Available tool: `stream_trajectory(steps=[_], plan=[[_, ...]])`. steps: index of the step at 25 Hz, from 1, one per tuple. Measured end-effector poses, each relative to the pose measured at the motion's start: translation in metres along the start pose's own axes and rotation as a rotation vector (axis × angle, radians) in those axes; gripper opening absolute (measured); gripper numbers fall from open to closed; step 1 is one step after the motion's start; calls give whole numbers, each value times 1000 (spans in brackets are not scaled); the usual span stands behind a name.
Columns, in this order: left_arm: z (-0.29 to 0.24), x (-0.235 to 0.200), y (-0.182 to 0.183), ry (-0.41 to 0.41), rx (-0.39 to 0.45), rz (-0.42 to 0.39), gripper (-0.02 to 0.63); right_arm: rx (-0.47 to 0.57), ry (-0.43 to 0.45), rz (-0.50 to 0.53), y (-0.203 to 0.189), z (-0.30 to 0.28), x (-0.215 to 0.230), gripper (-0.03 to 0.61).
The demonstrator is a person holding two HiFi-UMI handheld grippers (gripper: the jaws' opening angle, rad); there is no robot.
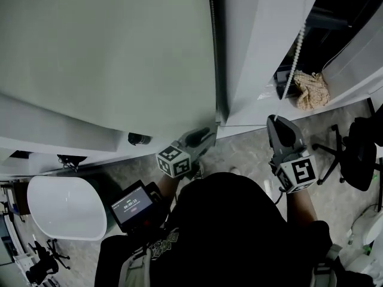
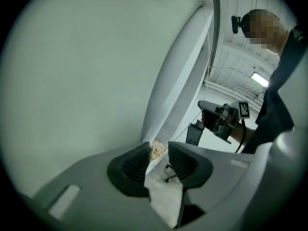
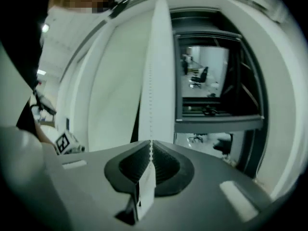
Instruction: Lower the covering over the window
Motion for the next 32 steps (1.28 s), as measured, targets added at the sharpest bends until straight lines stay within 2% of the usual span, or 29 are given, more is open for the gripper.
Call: stream_trajectory(steps=[1, 3, 5, 8, 10, 12, 14, 16, 18, 20, 22, 24, 29, 31, 32], plan=[[-6, -6, -14, -14, -55, 18, 112, 14, -61, -49, 2, 8, 18, 15], [-13, -23, -33, 3, -125, 16, 112, 24, -195, -27, 6, 22, 45, 15], [-11, -57, -34, 96, -131, -4, 106, 44, -297, 22, 7, 32, 56, 15], [5, -116, -1, 258, -43, 8, 106, 86, -420, 3, 15, 48, 63, 15], [18, -150, 25, 338, 1, 13, 106, 102, -518, -12, 21, 66, 76, 15], [29, -177, 45, 387, 36, 40, 107, 119, -650, 18, 27, 92, 98, 15], [39, -198, 60, 429, 86, 92, 106, 159, -774, 2, 36, 121, 122, 15], [43, -205, 68, 446, 114, 125, 104, 184, -827, -11, 41, 138, 133, 15], [37, -199, 67, 431, 93, 97, 87, 184, -749, -9, 38, 131, 118, 15], [26, -182, 66, 353, 99, 62, 49, 180, -563, 9, 33, 107, 76, 15], [18, -158, 64, 243, 131, 47, 42, 173, -360, 22, 25, 79, 27, 17], [16, -134, 61, 161, 142, 37, 46, 153, -221, 28, 15, 58, -9, 18], [19, -63, 47, 59, 123, -9, 46, 107, -23, -12, -1, 27, -42, 26], [22, -31, 43, 40, 131, -37, 46, 95, 46, -63, -6, 22, -46, 90], [25, -17, 41, 39, 142, -48, 45, 91, 74, -91, -10, 22, -45, 97]])
Point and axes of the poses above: the fingertips, and each gripper's own axes: z backward along the fingers, x to its right, y out of its top, the point moved 2 cm from there along z, backward along the fingers, and after that the axes turned 10 degrees about -y, right-handed, at the moved point
